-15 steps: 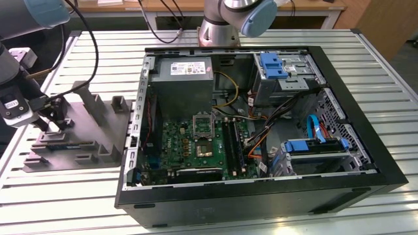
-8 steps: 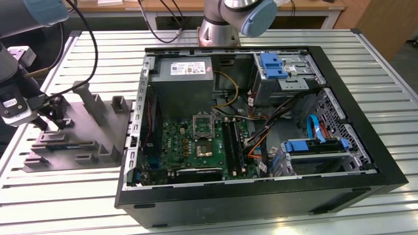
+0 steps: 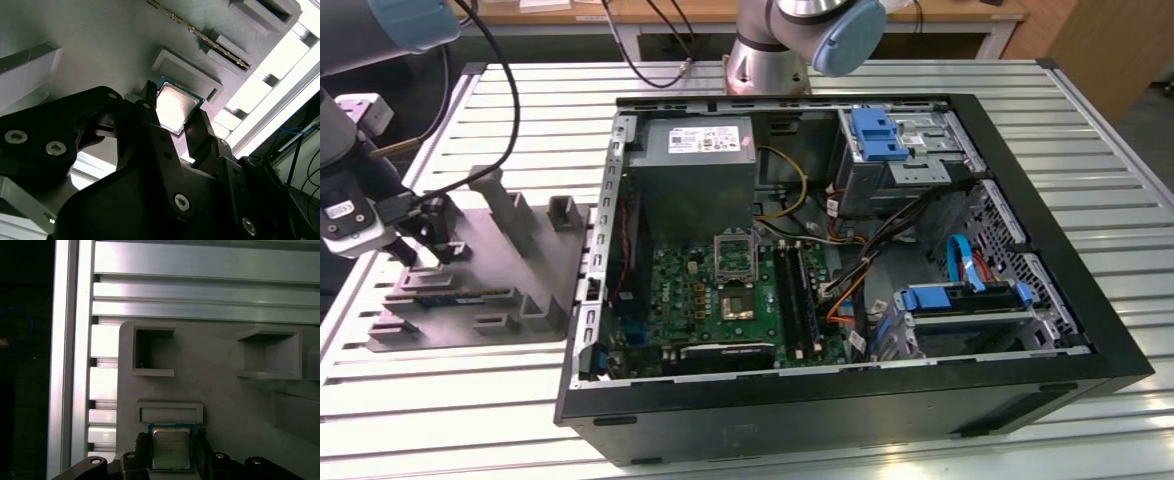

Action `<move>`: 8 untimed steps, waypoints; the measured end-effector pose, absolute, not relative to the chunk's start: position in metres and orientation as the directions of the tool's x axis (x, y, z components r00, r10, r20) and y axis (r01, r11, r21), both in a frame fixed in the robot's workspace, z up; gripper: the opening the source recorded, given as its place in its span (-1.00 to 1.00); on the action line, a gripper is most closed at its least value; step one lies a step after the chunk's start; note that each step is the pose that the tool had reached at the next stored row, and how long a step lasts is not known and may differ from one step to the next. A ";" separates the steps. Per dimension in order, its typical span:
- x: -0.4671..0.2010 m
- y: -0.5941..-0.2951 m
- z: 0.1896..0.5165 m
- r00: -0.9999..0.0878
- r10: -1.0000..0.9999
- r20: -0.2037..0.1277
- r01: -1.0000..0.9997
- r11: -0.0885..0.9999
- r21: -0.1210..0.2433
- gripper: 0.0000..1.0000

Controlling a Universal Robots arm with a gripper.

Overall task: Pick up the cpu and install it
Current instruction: 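Pick up the cpu and move it towards the insertion slot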

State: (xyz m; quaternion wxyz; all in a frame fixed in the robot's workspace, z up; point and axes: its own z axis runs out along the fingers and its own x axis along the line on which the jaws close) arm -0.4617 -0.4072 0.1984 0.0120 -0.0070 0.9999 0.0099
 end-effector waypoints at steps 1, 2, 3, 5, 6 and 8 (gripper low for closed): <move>-0.462 -0.407 0.199 -1.000 -0.014 -0.024 -0.014 1.000 0.020 -0.06; -0.462 -0.407 0.199 -1.000 -0.013 -0.024 -0.014 1.000 0.019 -0.06; -0.462 -0.407 0.199 -1.000 -0.013 -0.024 -0.014 1.000 0.019 -0.06; -0.462 -0.407 0.200 -1.000 -0.011 -0.024 -0.011 1.000 0.020 -0.06; -0.462 -0.407 0.200 -1.000 -0.011 -0.024 -0.011 1.000 0.020 -0.06; -0.462 -0.407 0.200 -1.000 -0.011 -0.024 -0.011 1.000 0.020 -0.06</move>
